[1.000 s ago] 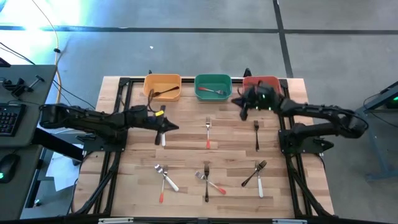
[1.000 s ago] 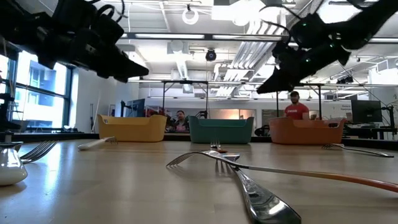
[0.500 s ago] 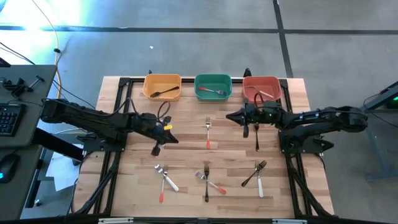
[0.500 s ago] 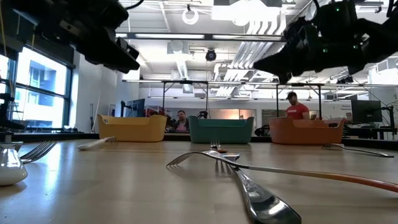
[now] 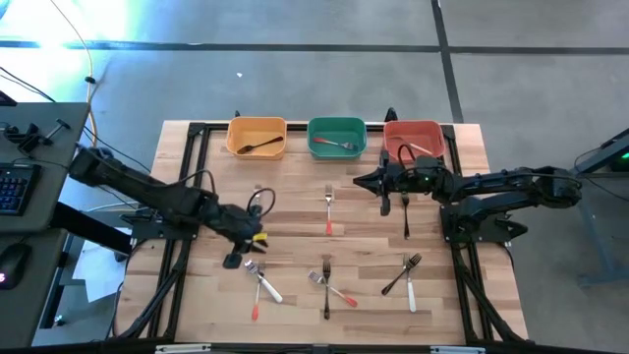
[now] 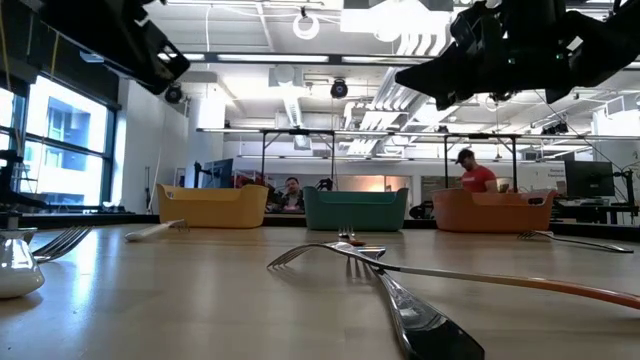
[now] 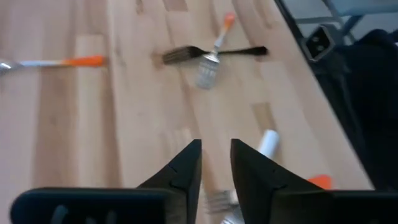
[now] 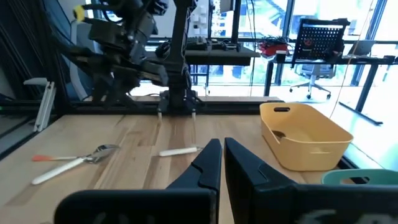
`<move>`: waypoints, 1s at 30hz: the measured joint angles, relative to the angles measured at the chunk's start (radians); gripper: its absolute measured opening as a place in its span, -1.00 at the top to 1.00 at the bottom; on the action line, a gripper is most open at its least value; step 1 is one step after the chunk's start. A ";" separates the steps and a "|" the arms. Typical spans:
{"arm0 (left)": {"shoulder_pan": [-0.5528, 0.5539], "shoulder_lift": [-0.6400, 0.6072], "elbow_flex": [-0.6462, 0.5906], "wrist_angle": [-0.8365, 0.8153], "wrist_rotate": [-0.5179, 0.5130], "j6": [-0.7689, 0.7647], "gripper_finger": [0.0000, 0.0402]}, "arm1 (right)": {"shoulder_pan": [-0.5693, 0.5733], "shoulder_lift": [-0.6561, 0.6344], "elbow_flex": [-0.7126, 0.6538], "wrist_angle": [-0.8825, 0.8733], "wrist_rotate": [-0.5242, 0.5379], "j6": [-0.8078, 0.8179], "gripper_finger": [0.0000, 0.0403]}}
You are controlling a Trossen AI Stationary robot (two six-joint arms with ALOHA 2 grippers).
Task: Sort silverware by color (type)
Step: Put the bottom left white fork into the orange bin
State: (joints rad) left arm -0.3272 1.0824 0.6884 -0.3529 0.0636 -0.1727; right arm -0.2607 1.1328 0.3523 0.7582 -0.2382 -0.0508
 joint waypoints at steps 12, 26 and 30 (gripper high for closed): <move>-0.154 0.103 0.003 -0.040 -0.058 -0.089 0.36 | 0.000 0.000 0.000 -0.001 0.000 0.027 0.98; -0.226 0.269 0.003 -0.036 -0.069 -0.132 0.36 | 0.000 0.000 0.001 -0.006 0.000 0.025 0.98; -0.237 0.286 0.003 -0.023 -0.083 -0.123 0.36 | 0.000 0.000 0.001 -0.006 0.000 0.025 0.98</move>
State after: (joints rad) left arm -0.5638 1.3680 0.6914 -0.3764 -0.0196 -0.2962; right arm -0.2607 1.1328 0.3531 0.7521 -0.2379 -0.0257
